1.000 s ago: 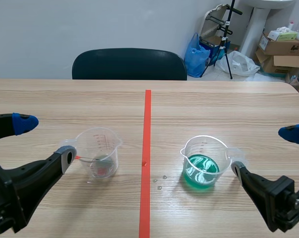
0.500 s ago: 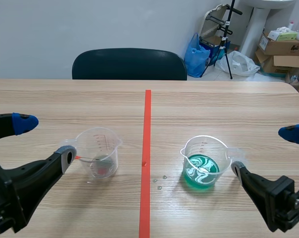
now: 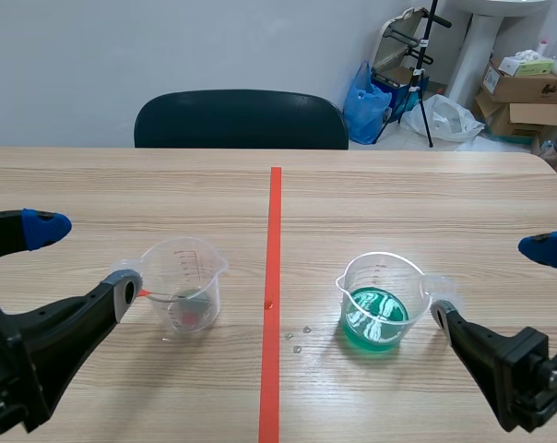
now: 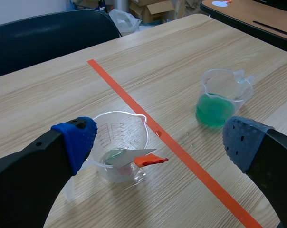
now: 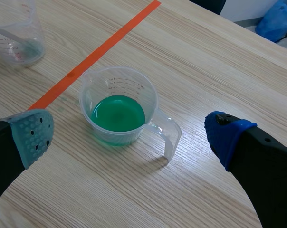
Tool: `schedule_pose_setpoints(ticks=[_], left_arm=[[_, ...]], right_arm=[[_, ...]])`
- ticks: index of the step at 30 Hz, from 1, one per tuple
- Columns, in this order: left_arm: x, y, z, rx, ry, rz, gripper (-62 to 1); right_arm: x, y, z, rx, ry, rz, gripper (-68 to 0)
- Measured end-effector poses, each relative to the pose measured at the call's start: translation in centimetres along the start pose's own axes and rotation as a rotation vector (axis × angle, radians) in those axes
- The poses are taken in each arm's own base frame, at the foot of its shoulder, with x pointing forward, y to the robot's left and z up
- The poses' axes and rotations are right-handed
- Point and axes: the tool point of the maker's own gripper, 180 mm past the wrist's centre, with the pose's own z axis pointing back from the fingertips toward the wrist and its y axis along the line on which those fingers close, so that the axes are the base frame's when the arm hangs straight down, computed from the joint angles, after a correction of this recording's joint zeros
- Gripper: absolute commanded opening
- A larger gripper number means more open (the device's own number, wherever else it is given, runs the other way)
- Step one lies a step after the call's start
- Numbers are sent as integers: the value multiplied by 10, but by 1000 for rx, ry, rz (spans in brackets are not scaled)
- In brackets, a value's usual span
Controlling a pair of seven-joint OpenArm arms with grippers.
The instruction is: Do the redox reaction experiment
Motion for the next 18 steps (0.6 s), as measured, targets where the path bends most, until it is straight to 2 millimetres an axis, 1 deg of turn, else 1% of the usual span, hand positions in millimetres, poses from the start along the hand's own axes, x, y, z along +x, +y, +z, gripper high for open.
schedule_pose_setpoints(ticks=[4, 7, 12, 15, 18], left_arm=[[-6, 5, 4, 44, 21, 6, -44], [-10, 5, 15, 58, 23, -8, -44], [-18, 8, 43, 83, 58, -36, -44], [-25, 4, 61, 79, 92, -75, -44], [-44, 4, 80, 87, 176, -93, -44]], right_arm=[[0, 0, 0, 0, 0, 0, 4], [0, 0, 0, 0, -1, 0, 4], [0, 0, 0, 0, -1, 0, 4], [0, 0, 0, 0, 0, 0, 4], [0, 0, 0, 0, 0, 0, 4]])
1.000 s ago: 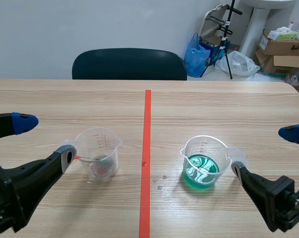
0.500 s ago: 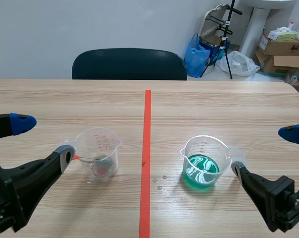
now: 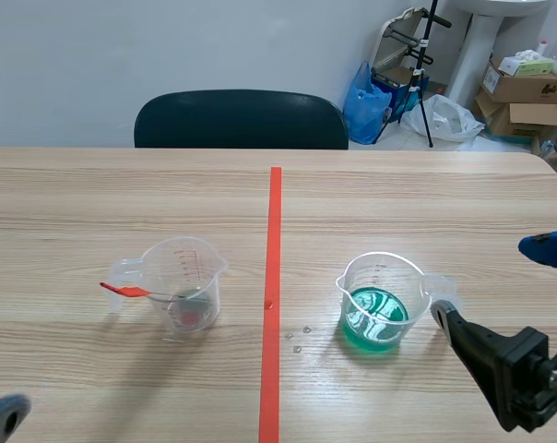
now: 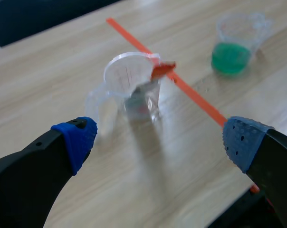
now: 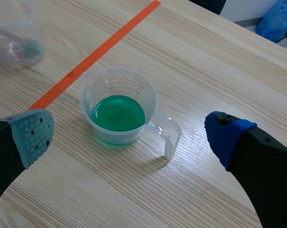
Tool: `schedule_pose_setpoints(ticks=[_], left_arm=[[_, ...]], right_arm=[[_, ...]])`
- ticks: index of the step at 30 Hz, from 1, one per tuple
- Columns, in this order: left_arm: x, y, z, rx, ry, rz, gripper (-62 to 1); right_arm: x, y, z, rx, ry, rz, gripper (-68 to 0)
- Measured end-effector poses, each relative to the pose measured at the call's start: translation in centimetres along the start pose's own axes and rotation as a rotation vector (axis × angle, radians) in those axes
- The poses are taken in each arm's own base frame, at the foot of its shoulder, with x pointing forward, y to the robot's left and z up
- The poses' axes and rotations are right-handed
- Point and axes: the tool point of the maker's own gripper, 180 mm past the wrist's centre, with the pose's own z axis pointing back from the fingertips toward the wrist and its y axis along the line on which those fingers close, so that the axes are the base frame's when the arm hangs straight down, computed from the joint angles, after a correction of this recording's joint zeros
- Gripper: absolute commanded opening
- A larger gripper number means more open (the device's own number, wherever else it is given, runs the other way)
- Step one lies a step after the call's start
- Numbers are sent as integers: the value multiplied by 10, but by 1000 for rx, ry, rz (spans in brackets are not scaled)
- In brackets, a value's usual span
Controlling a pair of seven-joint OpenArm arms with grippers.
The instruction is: Do the redox reaction experiment
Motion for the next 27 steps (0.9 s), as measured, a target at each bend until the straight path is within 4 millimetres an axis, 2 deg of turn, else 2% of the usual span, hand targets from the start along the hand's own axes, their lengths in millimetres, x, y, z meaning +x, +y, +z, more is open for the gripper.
schedule_pose_setpoints(ticks=[5, 10, 12, 16, 18, 22, 27], left_arm=[[-31, 10, 30, 74, 95, -4, -44], [-51, 8, 57, 121, 124, 37, -44], [-53, 9, 63, 144, 106, 47, -44], [-42, 11, 67, 163, 18, 52, -44], [-50, 5, 70, 151, 53, 28, -44], [-61, 2, 78, 171, 81, 41, -44], [-61, 3, 78, 173, 79, 42, -44]], right_arm=[[2, 0, 0, 0, -11, 0, 4], [9, 0, 0, 3, -49, 1, 4], [13, 0, -1, 6, -63, 5, 4], [30, -5, -6, 4, -134, 23, 4], [40, -4, -10, 11, -174, 30, 4], [55, 11, -23, 79, -224, 45, 4], [68, 33, -38, 151, -263, 98, 4]])
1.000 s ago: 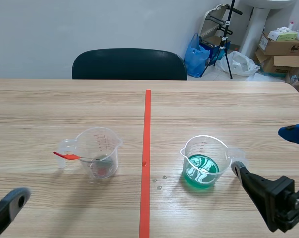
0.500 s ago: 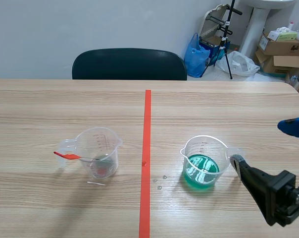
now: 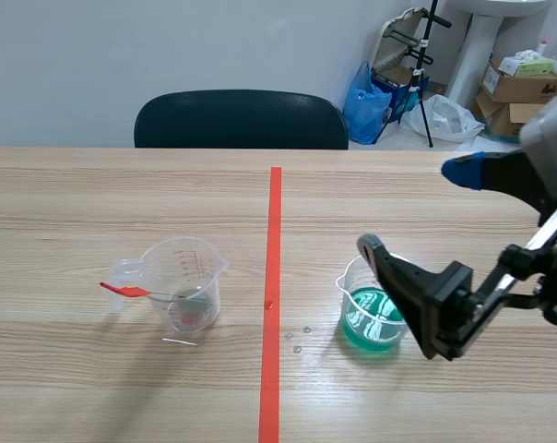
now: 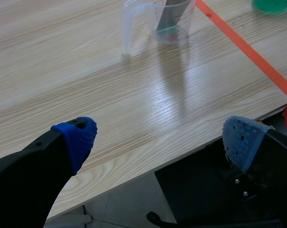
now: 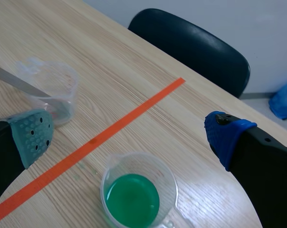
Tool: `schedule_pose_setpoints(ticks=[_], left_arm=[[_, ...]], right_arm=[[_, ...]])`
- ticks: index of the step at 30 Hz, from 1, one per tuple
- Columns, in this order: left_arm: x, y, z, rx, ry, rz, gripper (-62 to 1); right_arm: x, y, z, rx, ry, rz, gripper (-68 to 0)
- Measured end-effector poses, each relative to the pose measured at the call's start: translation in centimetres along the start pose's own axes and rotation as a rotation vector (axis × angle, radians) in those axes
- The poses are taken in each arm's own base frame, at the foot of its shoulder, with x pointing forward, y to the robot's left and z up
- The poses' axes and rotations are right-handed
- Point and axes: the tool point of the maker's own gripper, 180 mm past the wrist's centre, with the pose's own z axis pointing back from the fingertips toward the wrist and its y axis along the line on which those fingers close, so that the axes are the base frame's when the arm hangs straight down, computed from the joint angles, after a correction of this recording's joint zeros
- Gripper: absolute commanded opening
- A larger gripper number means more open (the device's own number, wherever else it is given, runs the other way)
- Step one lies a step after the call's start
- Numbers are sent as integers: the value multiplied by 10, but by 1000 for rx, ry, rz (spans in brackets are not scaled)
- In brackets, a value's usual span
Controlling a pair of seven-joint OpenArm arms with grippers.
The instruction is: Do the redox reaction experiment
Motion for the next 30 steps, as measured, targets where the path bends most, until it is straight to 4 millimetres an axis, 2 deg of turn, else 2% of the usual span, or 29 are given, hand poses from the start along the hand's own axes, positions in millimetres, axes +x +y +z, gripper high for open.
schedule_pose_setpoints(ticks=[5, 13, 16, 23, 30], left_arm=[[1, 0, 0, -1, -2, 0, -44], [1, 0, 0, -1, -2, 0, -44], [1, 0, 0, -1, -2, 0, -44], [1, 0, 0, -1, -2, 0, -44], [1, 0, 0, -1, -2, 0, -44]], right_arm=[[13, 22, -22, 89, -45, 80, 4], [26, 76, -48, 272, -161, 103, 4], [19, 87, -54, 326, -207, 68, 4], [-17, 113, -64, 445, -204, 86, 4], [-25, 129, -80, 490, -265, 86, 4]])
